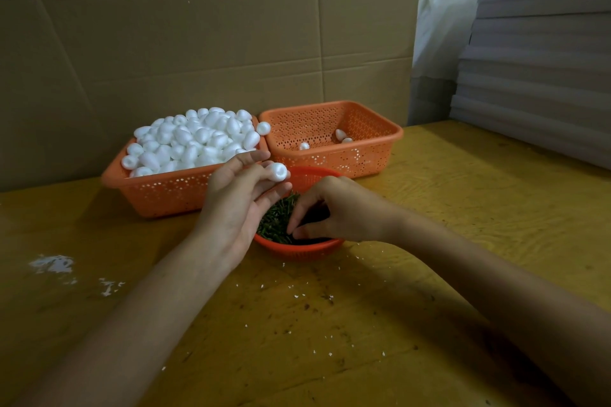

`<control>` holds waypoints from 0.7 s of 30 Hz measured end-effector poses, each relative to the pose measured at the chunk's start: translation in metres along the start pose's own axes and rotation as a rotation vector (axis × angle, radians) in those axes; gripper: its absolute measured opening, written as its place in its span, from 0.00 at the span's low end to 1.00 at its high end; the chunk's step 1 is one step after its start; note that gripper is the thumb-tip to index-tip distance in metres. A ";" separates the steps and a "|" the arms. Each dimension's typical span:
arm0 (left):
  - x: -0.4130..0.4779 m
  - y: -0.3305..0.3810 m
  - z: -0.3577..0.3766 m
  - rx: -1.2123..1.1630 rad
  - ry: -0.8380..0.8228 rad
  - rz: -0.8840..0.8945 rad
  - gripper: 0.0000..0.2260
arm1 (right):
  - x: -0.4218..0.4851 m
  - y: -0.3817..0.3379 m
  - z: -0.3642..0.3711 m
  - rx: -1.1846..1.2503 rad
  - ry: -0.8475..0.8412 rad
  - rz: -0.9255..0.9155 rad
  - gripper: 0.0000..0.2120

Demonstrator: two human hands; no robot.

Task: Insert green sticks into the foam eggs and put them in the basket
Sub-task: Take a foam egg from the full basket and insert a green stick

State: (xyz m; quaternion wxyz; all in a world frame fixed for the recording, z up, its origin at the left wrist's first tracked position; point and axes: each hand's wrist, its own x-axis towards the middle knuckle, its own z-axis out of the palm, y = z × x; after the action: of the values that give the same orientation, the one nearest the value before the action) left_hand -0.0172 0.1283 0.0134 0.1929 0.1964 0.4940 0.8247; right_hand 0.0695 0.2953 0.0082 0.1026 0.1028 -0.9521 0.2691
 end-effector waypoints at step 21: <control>0.000 0.001 0.000 0.004 -0.007 -0.008 0.11 | 0.000 0.003 -0.007 0.784 0.296 0.157 0.03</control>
State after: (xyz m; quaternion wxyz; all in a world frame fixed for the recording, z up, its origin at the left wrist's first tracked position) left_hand -0.0170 0.1275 0.0138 0.1975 0.1974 0.4958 0.8223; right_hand 0.0700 0.3013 0.0127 0.1707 0.0215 -0.7576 0.6296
